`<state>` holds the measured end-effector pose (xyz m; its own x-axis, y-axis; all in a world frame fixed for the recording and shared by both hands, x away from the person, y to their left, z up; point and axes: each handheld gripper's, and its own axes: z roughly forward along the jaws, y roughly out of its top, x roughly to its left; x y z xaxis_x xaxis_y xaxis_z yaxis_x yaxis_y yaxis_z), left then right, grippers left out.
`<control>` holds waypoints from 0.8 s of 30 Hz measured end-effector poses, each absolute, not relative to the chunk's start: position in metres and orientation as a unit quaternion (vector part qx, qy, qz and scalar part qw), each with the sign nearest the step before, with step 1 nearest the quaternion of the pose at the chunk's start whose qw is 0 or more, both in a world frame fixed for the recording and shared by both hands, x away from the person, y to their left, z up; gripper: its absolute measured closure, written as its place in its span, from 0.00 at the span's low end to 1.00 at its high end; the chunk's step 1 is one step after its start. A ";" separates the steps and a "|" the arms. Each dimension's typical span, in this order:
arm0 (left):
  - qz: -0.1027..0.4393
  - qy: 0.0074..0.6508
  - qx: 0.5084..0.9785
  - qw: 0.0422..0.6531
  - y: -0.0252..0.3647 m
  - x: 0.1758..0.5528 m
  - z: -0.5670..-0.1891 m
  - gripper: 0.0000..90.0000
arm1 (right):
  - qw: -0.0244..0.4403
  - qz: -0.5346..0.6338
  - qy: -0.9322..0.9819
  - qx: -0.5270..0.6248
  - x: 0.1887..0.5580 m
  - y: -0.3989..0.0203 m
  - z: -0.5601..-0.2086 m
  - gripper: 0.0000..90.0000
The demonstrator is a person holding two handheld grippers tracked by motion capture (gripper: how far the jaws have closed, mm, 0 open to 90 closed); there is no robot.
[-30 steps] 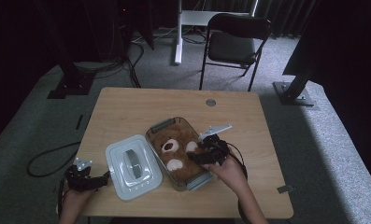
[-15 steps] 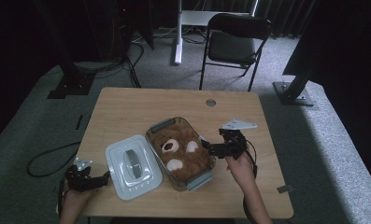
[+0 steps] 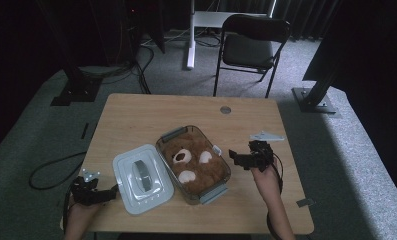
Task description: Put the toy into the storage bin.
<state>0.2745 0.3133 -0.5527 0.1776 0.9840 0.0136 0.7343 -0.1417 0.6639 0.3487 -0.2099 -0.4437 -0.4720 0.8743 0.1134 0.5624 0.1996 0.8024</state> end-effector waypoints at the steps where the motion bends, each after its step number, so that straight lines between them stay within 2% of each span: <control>1: 0.229 0.598 0.720 0.268 0.312 0.274 -0.552 0.01 | 0.181 0.412 0.751 0.483 0.350 -0.212 -0.447 0.12; 14: 0.227 0.596 0.716 0.284 0.299 0.268 -0.534 0.01 | 0.153 0.392 0.747 0.515 0.360 -0.228 -0.484 0.12; 24: 0.205 0.575 0.722 0.325 0.270 0.268 -0.522 0.01 | 0.169 0.377 0.751 0.515 0.359 -0.228 -0.490 0.12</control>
